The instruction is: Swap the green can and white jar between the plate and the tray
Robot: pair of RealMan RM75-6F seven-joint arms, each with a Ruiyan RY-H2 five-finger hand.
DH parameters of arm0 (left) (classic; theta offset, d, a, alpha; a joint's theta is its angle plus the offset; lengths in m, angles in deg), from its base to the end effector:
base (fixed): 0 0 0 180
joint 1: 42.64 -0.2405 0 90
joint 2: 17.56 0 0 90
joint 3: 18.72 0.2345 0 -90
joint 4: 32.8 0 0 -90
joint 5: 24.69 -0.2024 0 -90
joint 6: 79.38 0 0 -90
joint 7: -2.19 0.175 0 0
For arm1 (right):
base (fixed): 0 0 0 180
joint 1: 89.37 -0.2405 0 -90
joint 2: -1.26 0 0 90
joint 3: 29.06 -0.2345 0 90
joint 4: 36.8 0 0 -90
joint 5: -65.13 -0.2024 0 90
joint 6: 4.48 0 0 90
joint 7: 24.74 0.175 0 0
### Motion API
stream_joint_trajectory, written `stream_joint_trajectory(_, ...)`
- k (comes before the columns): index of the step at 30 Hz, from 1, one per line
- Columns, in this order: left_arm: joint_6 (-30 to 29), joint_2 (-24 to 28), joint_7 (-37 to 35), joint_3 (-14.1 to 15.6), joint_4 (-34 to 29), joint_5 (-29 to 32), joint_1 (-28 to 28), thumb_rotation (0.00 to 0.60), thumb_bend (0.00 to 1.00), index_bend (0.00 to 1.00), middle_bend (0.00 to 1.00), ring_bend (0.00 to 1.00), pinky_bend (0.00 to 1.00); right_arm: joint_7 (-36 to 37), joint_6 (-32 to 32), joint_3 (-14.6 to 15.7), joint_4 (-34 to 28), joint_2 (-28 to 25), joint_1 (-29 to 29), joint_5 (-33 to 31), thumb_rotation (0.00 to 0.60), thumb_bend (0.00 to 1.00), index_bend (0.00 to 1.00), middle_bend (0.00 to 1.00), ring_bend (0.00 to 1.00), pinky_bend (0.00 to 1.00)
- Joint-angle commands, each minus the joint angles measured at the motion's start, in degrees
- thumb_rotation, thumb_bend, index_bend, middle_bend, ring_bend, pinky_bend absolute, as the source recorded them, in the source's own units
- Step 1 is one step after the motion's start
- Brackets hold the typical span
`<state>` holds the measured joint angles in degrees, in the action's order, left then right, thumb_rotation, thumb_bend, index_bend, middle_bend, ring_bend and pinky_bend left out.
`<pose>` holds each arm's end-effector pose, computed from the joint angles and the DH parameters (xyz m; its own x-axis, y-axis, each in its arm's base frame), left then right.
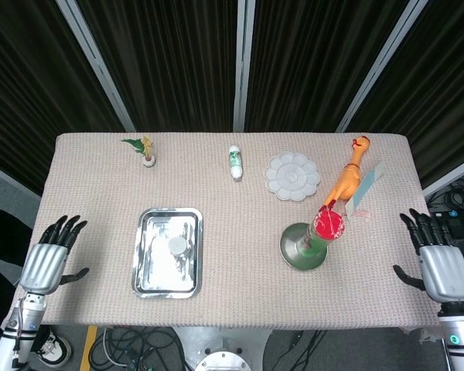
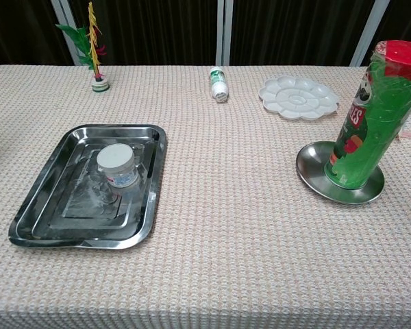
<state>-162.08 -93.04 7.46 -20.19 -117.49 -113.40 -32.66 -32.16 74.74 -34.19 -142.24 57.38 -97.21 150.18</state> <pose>-0.2701 0.2295 0.0937 0.4311 0.0292 0.9018 0.8949 -0.1418 -0.4232 -0.2454 -0.2268 0.1663 0.4335 -0.0498 0.8998 -0.9000 -0.0748 0.4294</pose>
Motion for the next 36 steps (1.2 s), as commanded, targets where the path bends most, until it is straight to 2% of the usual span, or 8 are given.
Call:
stream_joint_trajectory(1, -0.13, -0.15, -0.69, 0.03, 0.42, 0.10, -0.12, 0.600, 0.06, 0.10, 0.06, 0.00, 0.15, -6.07, -6.72, -1.73, -5.41, -0.75, -5.65, -0.85, 0.600, 0.12, 0.00, 0.00, 0.00, 0.00)
stream_joint_trajectory(8, -0.33, -0.24, -2.32, 0.33, 1.22, -0.01, -0.36, 0.600, 0.06, 0.10, 0.06, 0.00, 0.15, -16.61, -15.30, -5.48, -8.11, 3.63, -14.14, -9.61, 0.600, 0.12, 0.00, 0.00, 0.00, 0.00)
stream_joint_trajectory(14, 0.13, -0.27, -3.53, 0.60, 2.22, 0.42, -0.55, 0.600, 0.06, 0.10, 0.06, 0.00, 0.15, -21.38, -20.45, -6.56, -8.12, 7.06, -19.65, -17.58, 0.600, 0.13, 0.00, 0.00, 0.00, 0.03)
stream_joint_trajectory(20, -0.05, -0.37, -4.00, 0.63, 2.59, 0.44, -0.70, 0.600, 0.06, 0.10, 0.06, 0.00, 0.15, -24.22, -20.27, -6.18, -6.94, 9.67, -22.25, -19.36, 0.600, 0.17, 0.00, 0.07, 0.01, 0.25)
stream_joint_trajectory(23, -0.09, -0.25, -4.15, 0.65, 2.61, 0.51, -0.78, 0.600, 0.06, 0.10, 0.06, 0.00, 0.15, -24.55, -18.83, -5.84, -6.72, 10.67, -22.42, -19.27, 0.600, 0.23, 0.07, 0.16, 0.11, 0.41)
stream_joint_trajectory(25, -0.08, -0.24, -4.22, 0.61, 2.64, 0.50, -0.75, 0.600, 0.06, 0.10, 0.06, 0.00, 0.15, -24.16, -17.67, -5.63, -6.46, 11.19, -22.30, -18.56, 0.600, 0.26, 0.17, 0.21, 0.20, 0.51)
stream_joint_trajectory(29, -0.06, -0.15, -4.18, 0.65, 2.51, 0.40, -0.72, 0.600, 0.06, 0.10, 0.06, 0.00, 0.15, -23.53, -16.51, -5.27, -5.77, 11.48, -22.32, -17.58, 0.600, 0.30, 0.28, 0.30, 0.28, 0.59)
stream_joint_trajectory(36, 0.08, -0.17, -3.91, 0.66, 2.29, 0.33, -0.62, 0.600, 0.06, 0.10, 0.06, 0.00, 0.15, -22.62, -14.61, -5.03, -6.04, 11.32, -22.31, -15.92, 0.600, 0.34, 0.34, 0.34, 0.33, 0.63)
